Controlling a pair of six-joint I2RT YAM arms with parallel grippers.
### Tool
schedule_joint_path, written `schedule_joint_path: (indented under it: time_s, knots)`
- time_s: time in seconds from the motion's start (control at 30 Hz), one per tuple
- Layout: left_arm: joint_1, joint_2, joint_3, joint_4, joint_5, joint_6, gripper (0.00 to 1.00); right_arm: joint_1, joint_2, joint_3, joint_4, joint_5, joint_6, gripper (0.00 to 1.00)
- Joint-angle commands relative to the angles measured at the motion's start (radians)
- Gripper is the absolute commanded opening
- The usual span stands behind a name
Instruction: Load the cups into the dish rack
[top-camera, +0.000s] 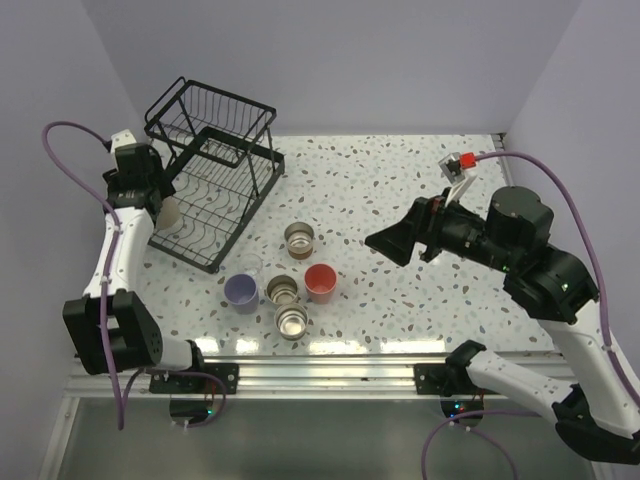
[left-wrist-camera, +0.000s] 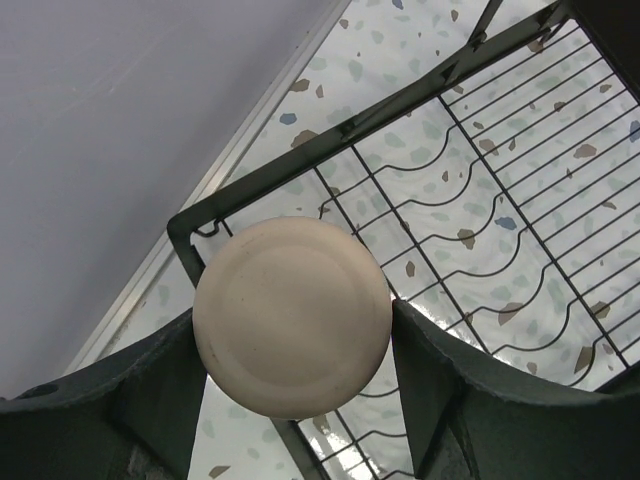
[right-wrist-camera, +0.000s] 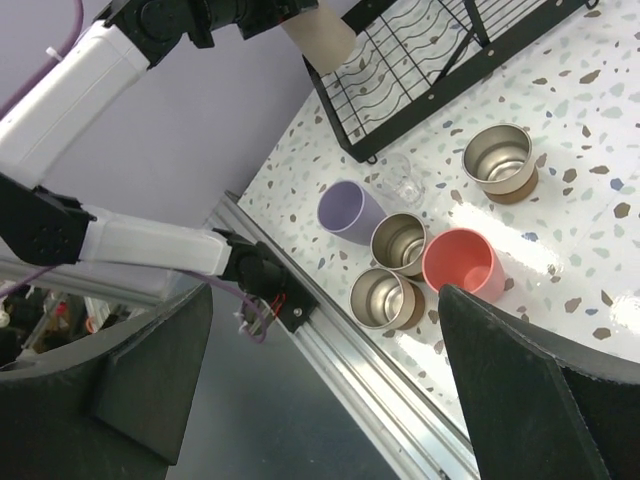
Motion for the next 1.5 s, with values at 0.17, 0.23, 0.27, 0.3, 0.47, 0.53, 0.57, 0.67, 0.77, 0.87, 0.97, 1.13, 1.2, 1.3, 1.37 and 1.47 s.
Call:
schedule_joint_path:
  time_s: [0.17,0.23,0.27,0.3,0.47,0.53,0.57,0.67,0.77,0.87,0.97,1.13,1.2,1.3,1.37,1.47]
  knots:
    - [0.034,0.16,0.105,0.146,0.031,0.006,0.0,0.002,0.065,0.081,-0.052,0.011,-0.109,0.98]
    - [0.034,0.204,0.126,0.135,0.016,0.0,0.0,0.002,0.082,0.097,-0.069,0.002,-0.134,0.98]
    - [0.035,0.217,0.131,0.126,0.004,-0.005,0.0,0.004,0.093,0.103,-0.073,-0.001,-0.143,0.98]
    - [0.035,0.232,0.131,0.127,-0.024,-0.003,0.0,0.002,0.108,0.109,-0.084,-0.004,-0.151,0.98]
    - [0.051,0.26,0.129,0.12,-0.07,0.003,0.0,-0.006,0.125,0.127,-0.103,0.004,-0.192,0.98]
    - [0.057,0.27,0.123,0.12,-0.075,0.001,0.0,-0.01,0.125,0.126,-0.106,0.008,-0.197,0.98]
    - [0.067,0.272,0.12,0.118,-0.076,-0.003,0.0,-0.012,0.125,0.127,-0.106,0.01,-0.199,0.98]
    - [0.09,0.281,0.106,0.115,-0.072,-0.022,0.0,-0.013,0.128,0.127,-0.109,0.008,-0.203,0.98]
    - [0.115,0.297,0.091,0.106,-0.075,-0.034,0.0,-0.013,0.13,0.129,-0.113,0.007,-0.205,0.98]
    - [0.135,0.31,0.077,0.107,-0.053,-0.042,0.0,-0.016,0.127,0.127,-0.113,0.007,-0.202,0.98]
    - [0.152,0.312,0.06,0.133,-0.01,-0.04,0.0,-0.018,0.128,0.127,-0.112,0.001,-0.197,0.98]
    - [0.163,0.332,0.057,0.142,-0.006,-0.051,0.07,-0.018,0.128,0.13,-0.112,-0.01,-0.189,0.98]
    - [0.163,0.336,0.057,0.143,-0.007,-0.051,0.17,-0.018,0.127,0.13,-0.113,-0.012,-0.186,0.98]
    - [0.161,0.335,0.056,0.135,-0.022,-0.043,0.35,-0.018,0.124,0.13,-0.116,-0.01,-0.18,0.98]
    - [0.161,0.324,0.046,0.136,-0.021,-0.025,0.51,-0.018,0.118,0.13,-0.115,-0.007,-0.174,0.98]
    - [0.163,0.303,0.033,0.138,-0.021,-0.006,0.74,-0.018,0.104,0.126,-0.109,-0.004,-0.162,0.98]
